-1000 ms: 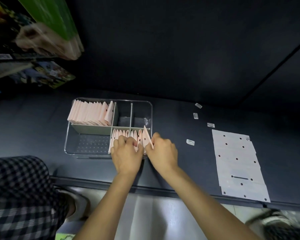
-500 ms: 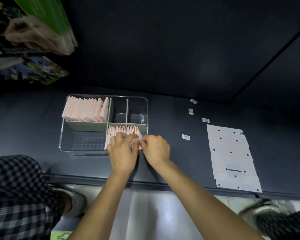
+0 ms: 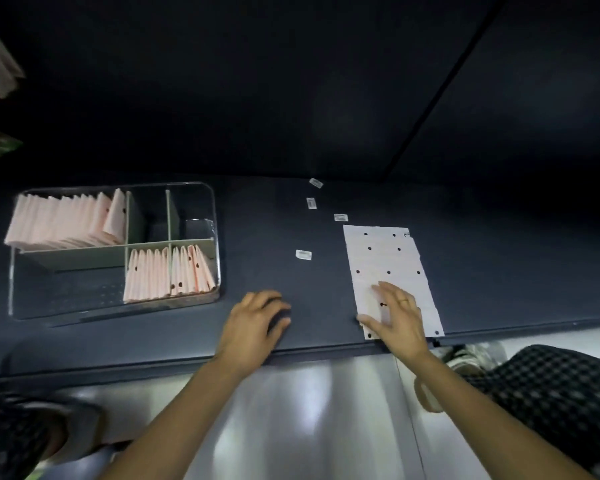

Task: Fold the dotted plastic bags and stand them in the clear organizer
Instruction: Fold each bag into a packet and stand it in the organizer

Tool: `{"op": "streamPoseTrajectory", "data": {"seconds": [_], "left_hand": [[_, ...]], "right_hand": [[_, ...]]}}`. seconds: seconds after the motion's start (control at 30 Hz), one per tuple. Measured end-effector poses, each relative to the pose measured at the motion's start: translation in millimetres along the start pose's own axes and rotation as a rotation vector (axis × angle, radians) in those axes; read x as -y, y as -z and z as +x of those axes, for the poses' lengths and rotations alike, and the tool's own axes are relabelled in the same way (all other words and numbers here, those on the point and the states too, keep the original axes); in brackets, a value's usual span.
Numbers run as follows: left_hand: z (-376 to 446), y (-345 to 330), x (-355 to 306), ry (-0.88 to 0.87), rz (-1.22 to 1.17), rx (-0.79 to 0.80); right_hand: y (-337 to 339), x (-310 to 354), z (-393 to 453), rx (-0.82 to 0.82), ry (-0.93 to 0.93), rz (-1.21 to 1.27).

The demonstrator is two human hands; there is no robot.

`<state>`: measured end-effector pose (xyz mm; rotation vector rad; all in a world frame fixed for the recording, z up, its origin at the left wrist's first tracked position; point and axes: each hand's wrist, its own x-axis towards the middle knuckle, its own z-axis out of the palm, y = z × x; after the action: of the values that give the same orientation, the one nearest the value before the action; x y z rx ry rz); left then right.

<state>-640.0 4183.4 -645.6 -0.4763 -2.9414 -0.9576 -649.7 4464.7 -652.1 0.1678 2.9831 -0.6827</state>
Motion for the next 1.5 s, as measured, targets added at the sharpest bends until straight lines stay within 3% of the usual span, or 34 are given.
{"op": "streamPoseTrajectory", "data": {"seconds": [0.07, 0.13, 0.33, 0.43, 0.57, 0.73, 0.93, 1.0, 1.2, 1.5], "left_hand": [[-11, -17, 10, 0.069, 0.043, 0.179], [-18, -27, 19, 0.052, 0.103, 0.256], [-18, -29, 19, 0.056, 0.127, 0.328], [-15, -26, 13, 0.076, 0.076, 0.3], [-6, -22, -3, 0.034, -0.071, 0.209], [-8, -18, -20, -0.032, -0.131, 0.107], [-11, -11, -15, 0.248, -0.337, 0.135], [-10, -7, -13, 0.338, -0.413, 0.136], [-5, -9, -2, 0.413, -0.302, 0.071], [-2, -12, -3, 0.569, -0.234, -0.007]], "right_hand": [[-1, -18, -8, 0.0, 0.03, 0.038], [-5, -23, -10, -0.058, 0.007, 0.14], [-13, -20, -3, -0.148, -0.115, 0.422], [-9, -7, -1, -0.125, -0.004, 0.264], [-7, 36, -2, 0.144, 0.106, 0.389], [-15, 79, -14, 0.46, 0.049, 0.54], [11, 77, -3, 0.821, -0.018, 0.543], [22, 66, 8, 0.808, -0.124, 0.603], [29, 35, 27, 0.72, -0.249, 0.832], [-15, 53, 38, 0.299, -0.195, 0.338]]}}
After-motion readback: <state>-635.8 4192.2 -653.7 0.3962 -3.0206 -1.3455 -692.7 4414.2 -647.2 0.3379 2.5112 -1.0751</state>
